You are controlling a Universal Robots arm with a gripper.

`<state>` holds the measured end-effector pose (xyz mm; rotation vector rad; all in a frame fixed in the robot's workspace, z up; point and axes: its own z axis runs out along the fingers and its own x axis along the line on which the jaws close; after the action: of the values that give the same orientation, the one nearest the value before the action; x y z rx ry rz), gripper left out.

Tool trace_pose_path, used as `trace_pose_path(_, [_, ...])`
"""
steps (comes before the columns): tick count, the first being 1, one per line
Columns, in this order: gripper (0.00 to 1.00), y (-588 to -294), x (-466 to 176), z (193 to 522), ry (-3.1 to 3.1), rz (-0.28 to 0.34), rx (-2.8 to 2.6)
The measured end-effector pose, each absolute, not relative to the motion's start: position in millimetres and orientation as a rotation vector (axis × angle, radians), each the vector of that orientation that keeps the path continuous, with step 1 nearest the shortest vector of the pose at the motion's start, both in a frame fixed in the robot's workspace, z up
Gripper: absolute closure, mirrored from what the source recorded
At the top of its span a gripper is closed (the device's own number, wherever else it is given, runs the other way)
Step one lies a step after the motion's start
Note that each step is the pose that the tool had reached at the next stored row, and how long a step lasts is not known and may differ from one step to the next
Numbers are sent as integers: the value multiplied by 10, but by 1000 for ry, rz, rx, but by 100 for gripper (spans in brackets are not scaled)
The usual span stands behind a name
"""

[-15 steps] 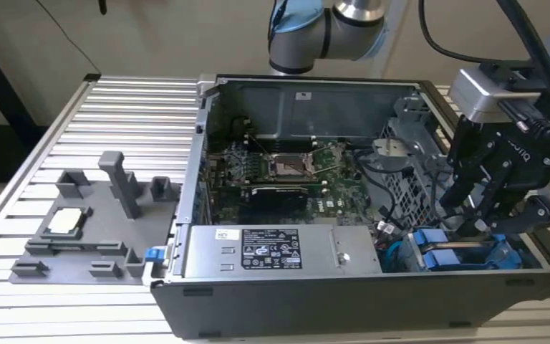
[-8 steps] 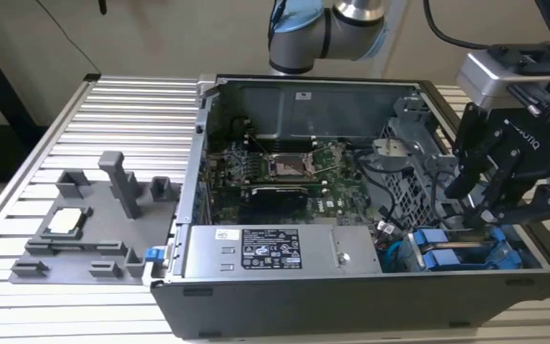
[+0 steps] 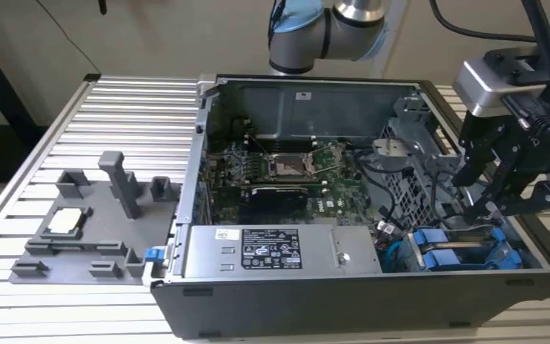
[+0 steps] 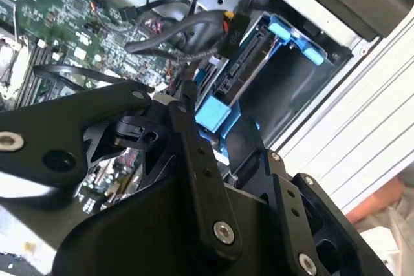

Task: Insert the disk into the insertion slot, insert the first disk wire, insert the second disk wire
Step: 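Insert the first disk wire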

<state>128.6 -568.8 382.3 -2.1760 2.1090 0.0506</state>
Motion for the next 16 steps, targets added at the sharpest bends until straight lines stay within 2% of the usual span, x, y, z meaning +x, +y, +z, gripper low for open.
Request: trace_pose_path(16, [53, -5695, 1531, 3823, 2062, 96, -2161])
